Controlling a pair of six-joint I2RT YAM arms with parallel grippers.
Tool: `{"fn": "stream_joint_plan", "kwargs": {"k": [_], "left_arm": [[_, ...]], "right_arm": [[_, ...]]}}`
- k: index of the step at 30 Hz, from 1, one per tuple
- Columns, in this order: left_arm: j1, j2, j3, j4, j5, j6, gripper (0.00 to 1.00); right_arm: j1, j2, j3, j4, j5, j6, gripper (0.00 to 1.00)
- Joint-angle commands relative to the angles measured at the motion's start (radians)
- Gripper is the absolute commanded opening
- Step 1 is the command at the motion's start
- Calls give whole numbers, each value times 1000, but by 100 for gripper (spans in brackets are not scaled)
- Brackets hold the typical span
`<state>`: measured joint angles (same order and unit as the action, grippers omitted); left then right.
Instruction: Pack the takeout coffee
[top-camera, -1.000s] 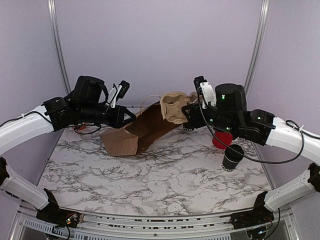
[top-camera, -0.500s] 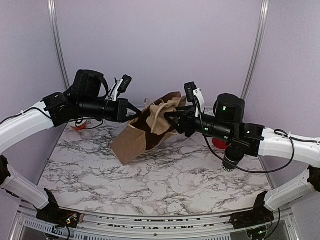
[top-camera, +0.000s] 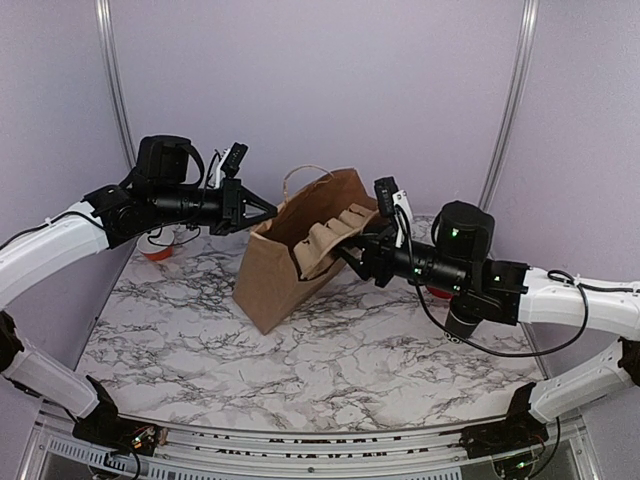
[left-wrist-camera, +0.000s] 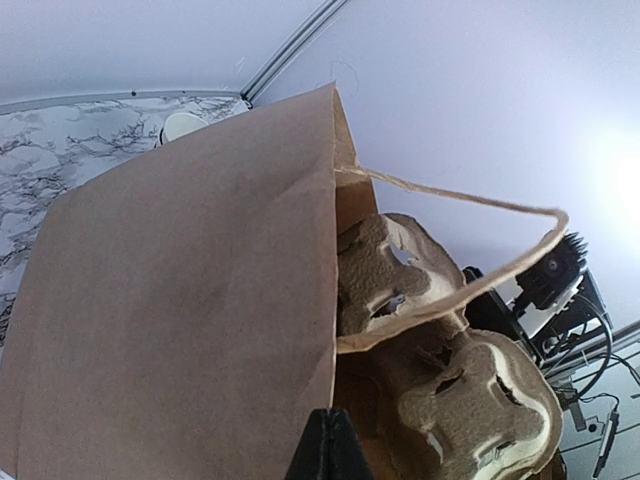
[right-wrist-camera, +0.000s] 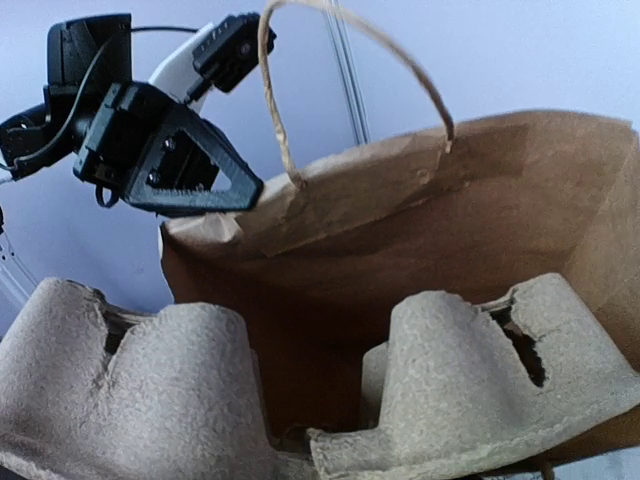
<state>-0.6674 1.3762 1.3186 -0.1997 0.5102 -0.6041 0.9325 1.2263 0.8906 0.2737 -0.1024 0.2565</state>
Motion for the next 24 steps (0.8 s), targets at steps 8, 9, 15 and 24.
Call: {"fn": "stream_joint_plan", "kwargs": {"k": [8, 9, 15, 24], "left_arm": [[-3, -28, -21, 85, 154, 71, 0], [-29, -31, -19, 79, 156, 84, 0], [-63, -22, -18, 70, 139, 102, 0], [-72, -19, -28, 198, 190, 4, 0]], "right_arm": [[-9, 99, 189, -373, 137, 31, 42], [-9, 102, 201, -390, 149, 38, 42], [-8, 133, 244, -482, 219, 48, 39], [-21, 166, 220, -507, 266, 123, 36]]}}
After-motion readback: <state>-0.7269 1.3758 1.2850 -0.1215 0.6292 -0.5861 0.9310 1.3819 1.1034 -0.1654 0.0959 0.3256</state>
